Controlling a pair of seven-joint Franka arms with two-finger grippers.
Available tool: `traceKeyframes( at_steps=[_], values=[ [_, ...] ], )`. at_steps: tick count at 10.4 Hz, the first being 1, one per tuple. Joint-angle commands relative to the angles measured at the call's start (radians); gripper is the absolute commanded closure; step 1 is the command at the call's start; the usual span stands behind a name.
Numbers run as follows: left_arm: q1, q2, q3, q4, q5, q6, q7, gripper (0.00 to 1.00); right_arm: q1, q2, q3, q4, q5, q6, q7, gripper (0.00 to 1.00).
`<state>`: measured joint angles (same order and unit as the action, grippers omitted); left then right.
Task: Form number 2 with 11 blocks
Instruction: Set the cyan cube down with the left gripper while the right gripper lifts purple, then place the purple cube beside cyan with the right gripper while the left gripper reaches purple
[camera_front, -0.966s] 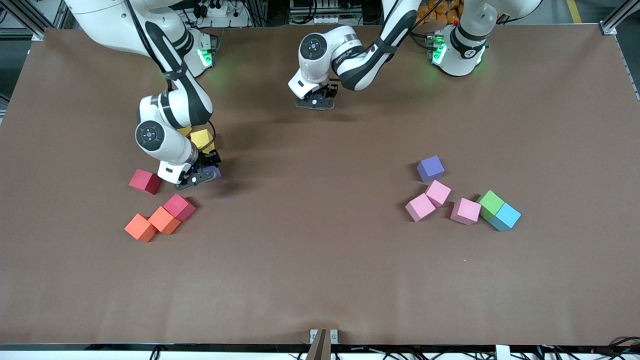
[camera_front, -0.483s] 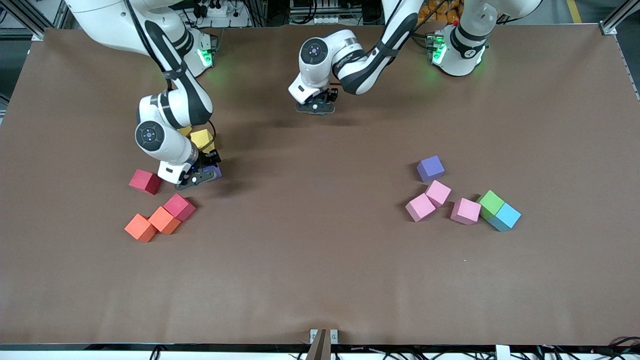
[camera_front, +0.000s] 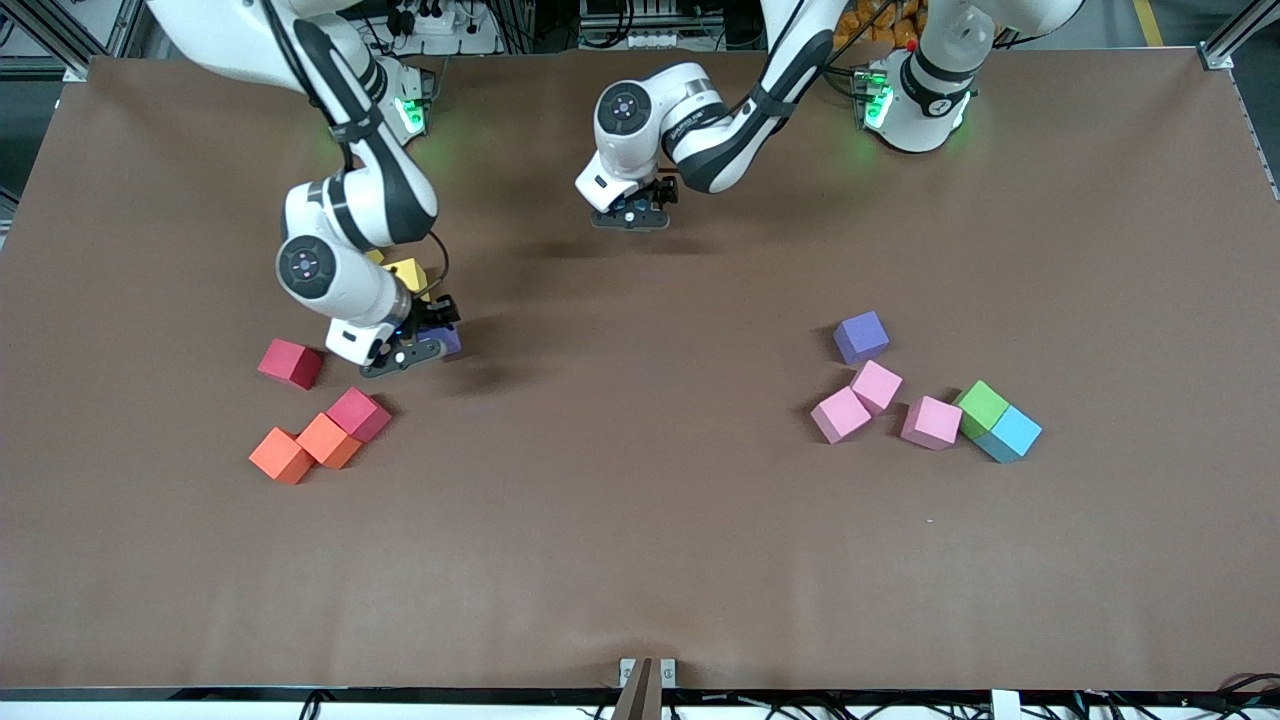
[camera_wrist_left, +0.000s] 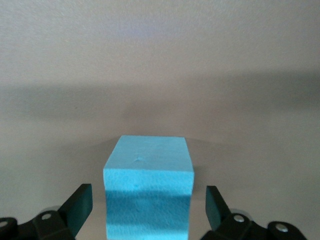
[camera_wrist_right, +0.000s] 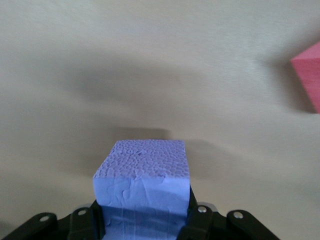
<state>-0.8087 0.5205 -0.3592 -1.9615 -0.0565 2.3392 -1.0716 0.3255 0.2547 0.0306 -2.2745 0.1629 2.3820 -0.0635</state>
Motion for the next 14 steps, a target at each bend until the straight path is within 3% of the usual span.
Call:
traceKeyframes(
  at_steps=[1, 3, 5, 7, 10, 13, 14],
  values=[
    [0.003, -0.043, 0.005, 0.117, -0.019, -0.186, -0.059, 0.00, 0.087, -0.038, -0.003, 0.001, 0.014, -0.029, 0.053, 0.65],
    [0.049, -0.124, 0.006, 0.119, -0.019, -0.251, -0.070, 0.00, 0.159, -0.040, -0.003, 0.003, 0.014, -0.027, 0.031, 0.66],
    [0.156, -0.183, 0.025, 0.118, -0.014, -0.259, -0.071, 0.00, 0.208, -0.040, -0.003, 0.009, 0.009, -0.026, -0.097, 0.73],
    [0.242, -0.174, 0.045, 0.177, 0.003, -0.258, -0.044, 0.00, 0.251, -0.041, -0.003, 0.009, 0.006, -0.018, -0.247, 0.79],
    [0.425, -0.175, 0.055, 0.202, 0.020, -0.258, 0.202, 0.00, 0.349, -0.034, -0.005, 0.010, 0.003, 0.023, -0.528, 0.84],
    [0.522, -0.175, 0.109, 0.158, 0.032, -0.259, 0.294, 0.00, 0.476, -0.037, -0.005, 0.007, 0.000, 0.031, -0.665, 0.84],
    [0.536, -0.194, 0.167, 0.115, 0.090, -0.259, 0.301, 0.00, 0.527, -0.037, -0.006, 0.004, -0.002, 0.031, -0.656, 0.84]
  ],
)
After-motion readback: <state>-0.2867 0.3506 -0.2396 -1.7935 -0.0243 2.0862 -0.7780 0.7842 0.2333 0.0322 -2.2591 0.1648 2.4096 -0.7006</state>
